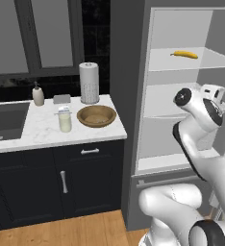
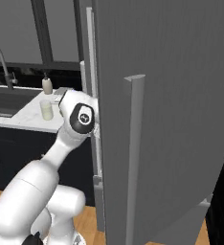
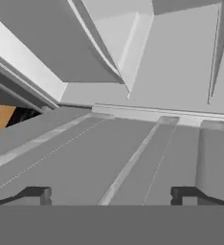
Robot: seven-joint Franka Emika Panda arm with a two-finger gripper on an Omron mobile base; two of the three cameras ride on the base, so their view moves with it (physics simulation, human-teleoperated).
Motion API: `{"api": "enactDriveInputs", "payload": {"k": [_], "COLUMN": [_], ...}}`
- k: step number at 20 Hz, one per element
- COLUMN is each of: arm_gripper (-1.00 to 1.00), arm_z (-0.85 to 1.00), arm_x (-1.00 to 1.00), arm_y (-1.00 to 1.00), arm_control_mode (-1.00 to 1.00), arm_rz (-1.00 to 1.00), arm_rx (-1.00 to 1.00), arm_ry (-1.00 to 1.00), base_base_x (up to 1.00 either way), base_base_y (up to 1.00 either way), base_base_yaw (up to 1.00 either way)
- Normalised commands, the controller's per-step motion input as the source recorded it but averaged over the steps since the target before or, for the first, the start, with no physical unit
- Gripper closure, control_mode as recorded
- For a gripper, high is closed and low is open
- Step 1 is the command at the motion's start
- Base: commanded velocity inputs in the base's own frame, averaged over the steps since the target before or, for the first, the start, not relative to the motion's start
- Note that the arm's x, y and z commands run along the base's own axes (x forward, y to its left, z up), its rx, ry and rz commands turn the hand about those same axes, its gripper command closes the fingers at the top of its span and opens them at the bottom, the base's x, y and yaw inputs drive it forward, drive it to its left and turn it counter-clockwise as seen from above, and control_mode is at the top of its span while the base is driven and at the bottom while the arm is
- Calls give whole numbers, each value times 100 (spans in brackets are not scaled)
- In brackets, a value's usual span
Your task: Grab a lemon wedge from the fridge and one ice cube from the ice bowl, and put them in the glass of lemonade.
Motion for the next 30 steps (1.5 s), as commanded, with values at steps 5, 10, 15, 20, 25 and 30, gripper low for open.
{"api": "enactDriveInputs", "payload": {"k": [5, 10, 15, 20, 25, 30], "arm_gripper": [-100, -100, -100, -100, -100, -100], "arm_z": [-14, -25, -17, 5, 36, 36], "arm_x": [-41, -83, -93, -52, -21, -49], "arm_y": [-100, -100, -98, 1, 93, 99], "arm_control_mode": [-100, -100, -100, -100, -100, -100], "arm_rz": [-16, -23, -21, -4, -8, -26], "arm_rx": [0, 0, 0, -7, 2, 25], "arm_ry": [5, -1, -6, -23, -51, -48], "base_base_x": [0, 0, 0, 0, 0, 0], "base_base_y": [0, 0, 0, 0, 0, 0], "base_base_yaw": [0, 0, 0, 0, 0, 0]}}
